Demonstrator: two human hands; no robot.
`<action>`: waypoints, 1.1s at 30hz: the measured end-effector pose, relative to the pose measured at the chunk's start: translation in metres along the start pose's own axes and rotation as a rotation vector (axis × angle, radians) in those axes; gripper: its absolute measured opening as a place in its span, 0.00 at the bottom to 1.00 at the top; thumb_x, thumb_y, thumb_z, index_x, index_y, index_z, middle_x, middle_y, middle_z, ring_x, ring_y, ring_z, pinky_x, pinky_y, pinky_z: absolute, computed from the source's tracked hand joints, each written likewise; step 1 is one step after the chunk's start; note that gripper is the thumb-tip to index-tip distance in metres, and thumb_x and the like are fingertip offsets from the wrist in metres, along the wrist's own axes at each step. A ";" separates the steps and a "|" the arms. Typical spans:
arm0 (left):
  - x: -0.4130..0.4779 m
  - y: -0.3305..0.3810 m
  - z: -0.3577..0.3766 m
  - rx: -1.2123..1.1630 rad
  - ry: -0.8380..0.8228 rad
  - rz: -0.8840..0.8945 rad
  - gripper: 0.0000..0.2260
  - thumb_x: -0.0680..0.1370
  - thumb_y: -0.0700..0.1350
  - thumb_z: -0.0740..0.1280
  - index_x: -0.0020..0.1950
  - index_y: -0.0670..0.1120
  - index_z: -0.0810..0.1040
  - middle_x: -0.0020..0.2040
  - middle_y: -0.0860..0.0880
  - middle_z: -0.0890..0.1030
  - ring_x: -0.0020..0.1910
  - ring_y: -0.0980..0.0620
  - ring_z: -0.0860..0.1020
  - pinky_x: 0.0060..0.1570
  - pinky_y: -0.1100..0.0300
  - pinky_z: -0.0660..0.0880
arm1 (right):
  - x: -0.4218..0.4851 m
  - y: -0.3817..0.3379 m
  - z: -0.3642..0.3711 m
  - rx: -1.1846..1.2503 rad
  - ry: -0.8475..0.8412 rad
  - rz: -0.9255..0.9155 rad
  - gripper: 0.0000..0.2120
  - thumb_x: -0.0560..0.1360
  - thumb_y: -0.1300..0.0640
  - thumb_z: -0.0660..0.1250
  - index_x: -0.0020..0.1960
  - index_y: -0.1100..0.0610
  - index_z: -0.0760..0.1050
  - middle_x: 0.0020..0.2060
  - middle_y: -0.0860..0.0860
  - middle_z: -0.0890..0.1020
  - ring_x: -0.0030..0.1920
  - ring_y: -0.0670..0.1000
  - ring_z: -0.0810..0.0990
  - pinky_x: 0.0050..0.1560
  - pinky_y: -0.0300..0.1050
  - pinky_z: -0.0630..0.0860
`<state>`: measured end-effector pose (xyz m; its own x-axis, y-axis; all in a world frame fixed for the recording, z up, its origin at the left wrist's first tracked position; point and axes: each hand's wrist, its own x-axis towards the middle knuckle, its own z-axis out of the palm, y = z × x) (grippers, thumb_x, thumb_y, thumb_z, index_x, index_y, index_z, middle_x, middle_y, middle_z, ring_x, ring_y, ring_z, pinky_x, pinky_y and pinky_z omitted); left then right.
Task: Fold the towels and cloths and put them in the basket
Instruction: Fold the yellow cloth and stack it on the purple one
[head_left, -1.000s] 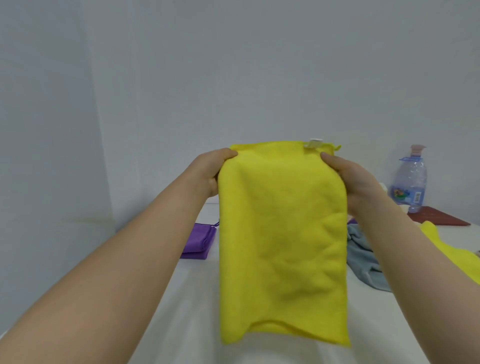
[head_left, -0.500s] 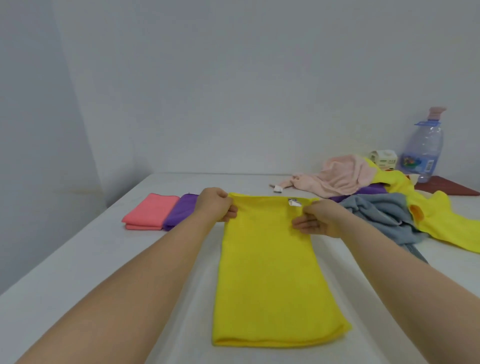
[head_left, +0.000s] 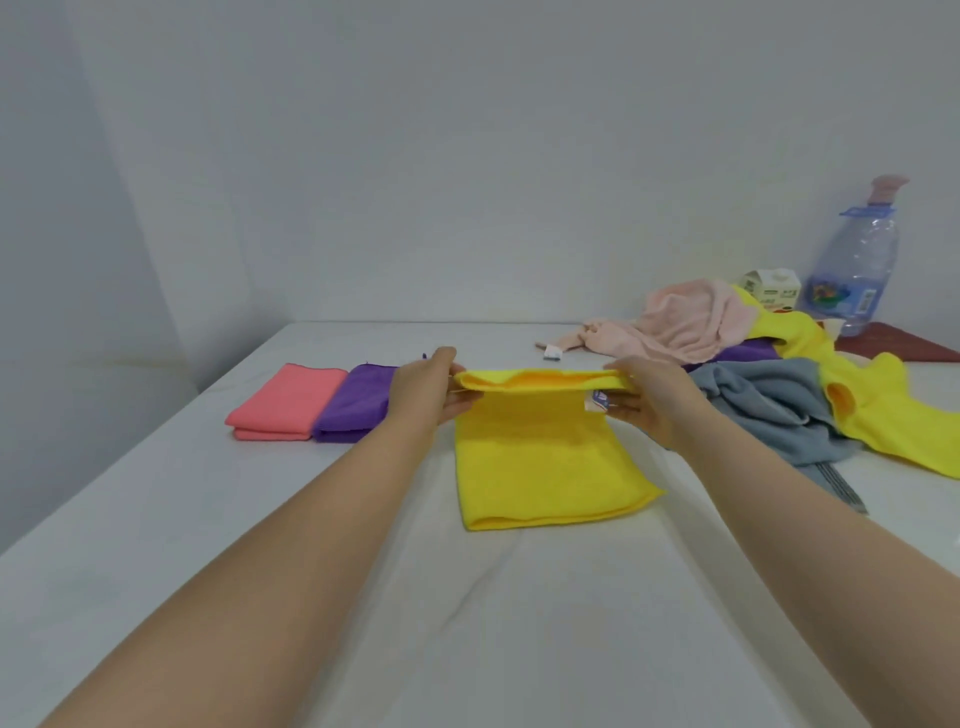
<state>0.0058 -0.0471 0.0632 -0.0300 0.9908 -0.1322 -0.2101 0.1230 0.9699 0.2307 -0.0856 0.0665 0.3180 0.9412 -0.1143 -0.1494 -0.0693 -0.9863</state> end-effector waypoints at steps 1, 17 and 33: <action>-0.005 -0.007 -0.003 -0.016 0.005 -0.012 0.08 0.78 0.41 0.64 0.40 0.40 0.75 0.33 0.45 0.80 0.29 0.51 0.81 0.33 0.61 0.79 | -0.004 0.006 -0.004 -0.015 0.000 0.037 0.04 0.78 0.63 0.62 0.51 0.62 0.73 0.40 0.57 0.76 0.38 0.55 0.79 0.43 0.49 0.79; -0.057 -0.035 -0.029 0.546 -0.267 0.015 0.09 0.76 0.32 0.62 0.44 0.44 0.78 0.30 0.46 0.73 0.21 0.55 0.76 0.22 0.65 0.73 | -0.042 0.031 -0.043 -0.531 -0.166 0.105 0.04 0.76 0.64 0.65 0.45 0.61 0.78 0.25 0.54 0.75 0.25 0.50 0.75 0.33 0.44 0.81; -0.051 -0.045 -0.033 1.099 -0.355 0.242 0.02 0.73 0.44 0.70 0.42 0.51 0.82 0.29 0.52 0.73 0.25 0.58 0.71 0.26 0.67 0.65 | -0.045 0.036 -0.036 -1.209 -0.149 -0.056 0.05 0.70 0.61 0.66 0.40 0.53 0.78 0.28 0.51 0.76 0.23 0.48 0.71 0.26 0.39 0.70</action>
<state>-0.0158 -0.1052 0.0195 0.3561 0.9341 -0.0244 0.7234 -0.2591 0.6400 0.2443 -0.1425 0.0319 0.1733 0.9760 -0.1315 0.8541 -0.2154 -0.4734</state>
